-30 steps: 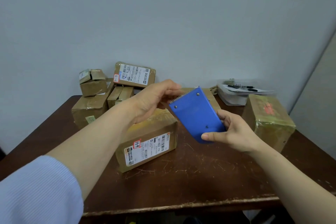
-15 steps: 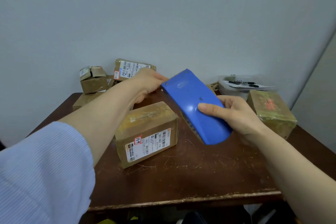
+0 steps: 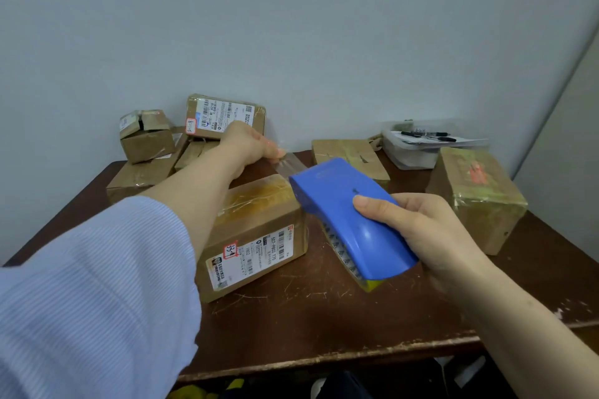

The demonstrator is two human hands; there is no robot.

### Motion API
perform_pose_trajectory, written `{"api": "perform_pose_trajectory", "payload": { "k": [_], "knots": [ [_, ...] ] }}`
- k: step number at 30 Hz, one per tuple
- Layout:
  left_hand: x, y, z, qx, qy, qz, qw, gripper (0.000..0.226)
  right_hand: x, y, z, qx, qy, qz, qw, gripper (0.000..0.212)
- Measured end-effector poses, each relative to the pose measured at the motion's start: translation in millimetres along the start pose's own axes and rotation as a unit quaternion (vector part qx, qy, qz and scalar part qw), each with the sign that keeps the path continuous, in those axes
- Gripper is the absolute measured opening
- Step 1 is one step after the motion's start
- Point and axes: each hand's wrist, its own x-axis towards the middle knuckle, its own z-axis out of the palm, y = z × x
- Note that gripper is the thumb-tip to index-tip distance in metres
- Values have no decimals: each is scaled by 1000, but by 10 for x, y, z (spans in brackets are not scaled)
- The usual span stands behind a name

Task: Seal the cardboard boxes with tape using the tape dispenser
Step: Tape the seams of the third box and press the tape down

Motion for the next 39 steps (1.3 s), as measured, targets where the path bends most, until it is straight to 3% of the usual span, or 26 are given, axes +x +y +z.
{"api": "perform_pose_trajectory", "payload": {
  "k": [12, 28, 39],
  "knots": [
    [260, -139, 76, 55, 25, -1, 998, 19, -5, -6, 7, 38, 12, 24, 999, 24],
    [255, -283, 90, 144, 26, 21, 989, 20, 58, 41, 136, 8, -3, 22, 1000, 24],
    [333, -427, 192, 176, 2, 24, 984, 30, 89, 176, 174, -17, 7, 15, 1000, 37]
  ]
}}
